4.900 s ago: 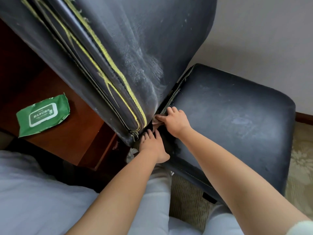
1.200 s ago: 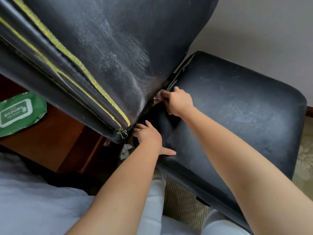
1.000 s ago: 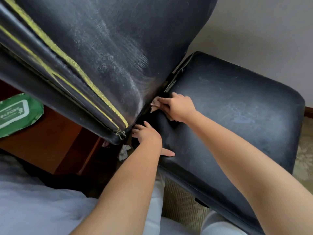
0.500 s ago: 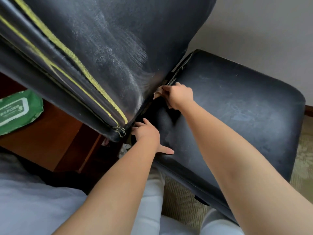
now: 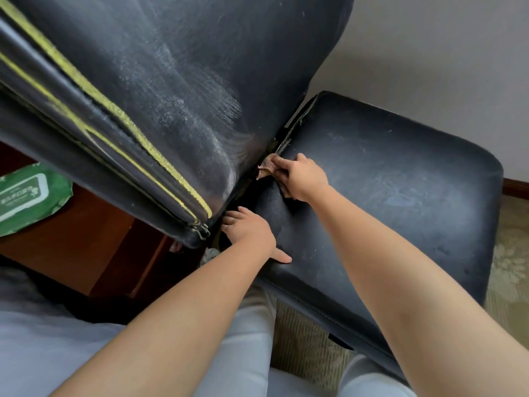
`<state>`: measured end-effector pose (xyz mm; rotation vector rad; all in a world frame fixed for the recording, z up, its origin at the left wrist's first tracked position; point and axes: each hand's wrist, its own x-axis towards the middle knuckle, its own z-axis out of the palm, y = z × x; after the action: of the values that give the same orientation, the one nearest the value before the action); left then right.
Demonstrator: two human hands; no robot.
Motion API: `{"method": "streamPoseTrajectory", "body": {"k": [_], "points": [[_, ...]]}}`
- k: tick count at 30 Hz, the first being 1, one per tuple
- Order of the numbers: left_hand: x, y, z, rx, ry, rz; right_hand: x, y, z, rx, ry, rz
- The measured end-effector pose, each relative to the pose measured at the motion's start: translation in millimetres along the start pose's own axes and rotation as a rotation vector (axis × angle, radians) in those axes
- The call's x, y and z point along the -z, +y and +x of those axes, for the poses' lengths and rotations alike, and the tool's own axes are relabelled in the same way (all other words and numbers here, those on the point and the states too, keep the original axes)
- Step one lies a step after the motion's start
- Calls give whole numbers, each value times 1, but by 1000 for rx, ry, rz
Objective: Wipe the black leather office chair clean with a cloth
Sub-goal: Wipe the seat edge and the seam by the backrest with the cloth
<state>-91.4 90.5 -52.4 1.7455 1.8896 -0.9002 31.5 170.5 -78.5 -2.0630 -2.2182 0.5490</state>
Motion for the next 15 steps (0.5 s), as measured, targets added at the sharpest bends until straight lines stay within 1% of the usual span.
{"method": "streamPoseTrajectory", "body": {"k": [3,6,9,12,15], "points": [[0,-1,1,-23,16,-168,0,-1,-1,12,-4,-4],[8,4,8,-119,108,-336,0,0,2,24,-8,-28],[19,11,25,-155,79,-301,2,2,7,51,-23,-86],[20,14,37,-151,87,-205,6,8,13,84,-31,-145],[21,16,37,-119,70,-209,8,13,20,76,-26,-176]]}}
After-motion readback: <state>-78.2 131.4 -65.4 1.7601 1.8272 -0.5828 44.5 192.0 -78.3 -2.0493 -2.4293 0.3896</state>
